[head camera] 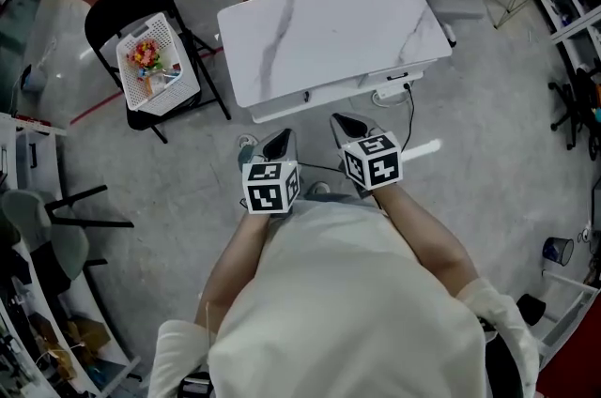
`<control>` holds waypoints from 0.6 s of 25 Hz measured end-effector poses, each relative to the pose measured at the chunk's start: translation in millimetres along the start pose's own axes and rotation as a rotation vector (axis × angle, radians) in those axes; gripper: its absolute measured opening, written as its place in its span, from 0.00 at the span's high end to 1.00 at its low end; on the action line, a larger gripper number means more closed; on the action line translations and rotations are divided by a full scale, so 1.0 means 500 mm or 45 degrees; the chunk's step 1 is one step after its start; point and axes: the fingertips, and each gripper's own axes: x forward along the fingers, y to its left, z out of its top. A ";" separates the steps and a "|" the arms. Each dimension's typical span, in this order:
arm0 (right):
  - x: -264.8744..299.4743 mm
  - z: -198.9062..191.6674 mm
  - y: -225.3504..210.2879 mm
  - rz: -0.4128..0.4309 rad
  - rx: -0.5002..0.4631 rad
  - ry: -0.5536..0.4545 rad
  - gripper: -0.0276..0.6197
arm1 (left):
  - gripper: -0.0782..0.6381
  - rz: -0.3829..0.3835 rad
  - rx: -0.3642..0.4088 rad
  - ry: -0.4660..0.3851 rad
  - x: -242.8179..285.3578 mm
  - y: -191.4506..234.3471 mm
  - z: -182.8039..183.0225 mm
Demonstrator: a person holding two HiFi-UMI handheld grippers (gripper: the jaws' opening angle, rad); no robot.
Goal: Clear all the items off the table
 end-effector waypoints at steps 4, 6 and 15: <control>-0.012 -0.003 -0.007 -0.022 -0.010 -0.004 0.96 | 0.88 -0.007 -0.001 -0.010 -0.001 -0.010 0.002; -0.016 -0.001 -0.012 -0.033 -0.016 -0.012 0.96 | 0.88 -0.006 0.003 -0.018 -0.001 -0.012 0.008; -0.019 0.005 -0.004 -0.036 -0.041 -0.050 0.96 | 0.88 0.010 0.000 -0.029 -0.008 -0.007 0.008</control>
